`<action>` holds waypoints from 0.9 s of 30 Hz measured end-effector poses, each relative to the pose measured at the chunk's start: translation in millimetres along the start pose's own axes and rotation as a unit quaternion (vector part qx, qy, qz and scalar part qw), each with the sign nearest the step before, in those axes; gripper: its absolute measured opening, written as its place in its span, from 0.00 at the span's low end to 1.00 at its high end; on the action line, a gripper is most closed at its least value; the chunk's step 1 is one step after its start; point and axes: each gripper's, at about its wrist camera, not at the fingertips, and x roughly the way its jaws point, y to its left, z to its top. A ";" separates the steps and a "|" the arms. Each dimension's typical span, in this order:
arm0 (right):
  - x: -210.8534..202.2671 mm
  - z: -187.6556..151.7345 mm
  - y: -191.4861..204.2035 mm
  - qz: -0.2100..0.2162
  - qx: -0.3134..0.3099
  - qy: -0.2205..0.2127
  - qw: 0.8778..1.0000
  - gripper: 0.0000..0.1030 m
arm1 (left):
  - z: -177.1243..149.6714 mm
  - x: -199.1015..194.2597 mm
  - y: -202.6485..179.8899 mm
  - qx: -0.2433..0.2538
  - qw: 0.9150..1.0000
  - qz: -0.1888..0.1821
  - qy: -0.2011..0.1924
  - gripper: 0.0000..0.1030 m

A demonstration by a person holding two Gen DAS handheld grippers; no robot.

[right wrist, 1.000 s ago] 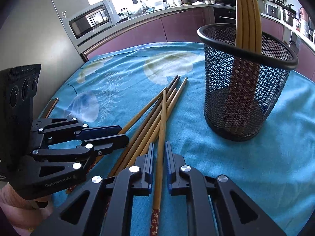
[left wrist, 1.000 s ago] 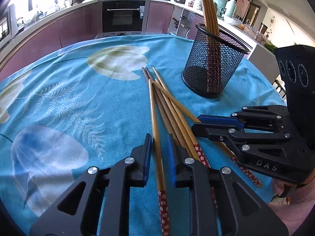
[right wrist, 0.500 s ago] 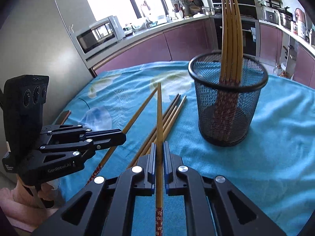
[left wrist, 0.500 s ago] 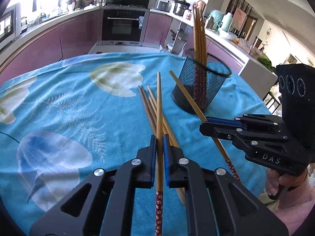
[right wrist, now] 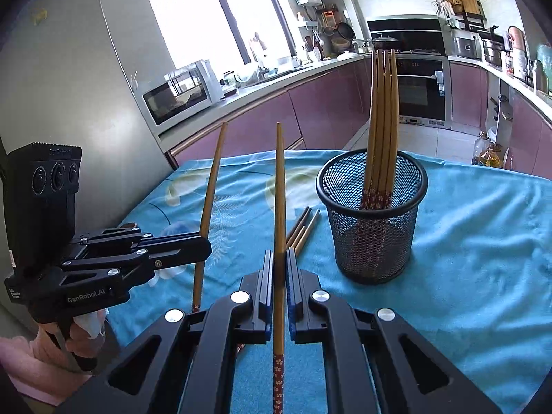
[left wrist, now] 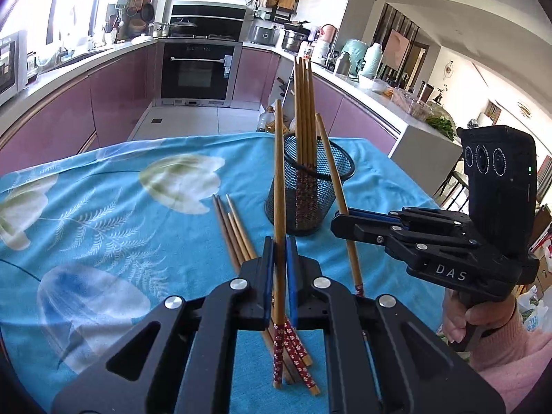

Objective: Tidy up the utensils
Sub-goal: 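Lift both held chopsticks upright and carry them over the mesh cup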

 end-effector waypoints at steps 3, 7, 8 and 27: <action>-3.4 2.5 -2.4 0.000 0.002 -0.006 1.000 0.06 | 3.0 -1.7 -3.8 0.002 1.000 -0.002 -0.006 0.08; -8.5 6.9 -4.9 -0.002 0.003 -0.016 1.000 0.06 | 7.2 -3.5 -8.7 0.005 1.000 -0.006 -0.013 0.07; -10.1 8.5 -5.3 -0.004 0.003 -0.020 1.000 0.06 | 8.5 -3.4 -9.3 0.005 1.000 -0.007 -0.014 0.07; -34.2 33.4 -14.7 -0.022 -0.004 -0.065 0.998 0.06 | 29.7 -17.0 -17.3 0.007 0.999 -0.025 -0.044 0.07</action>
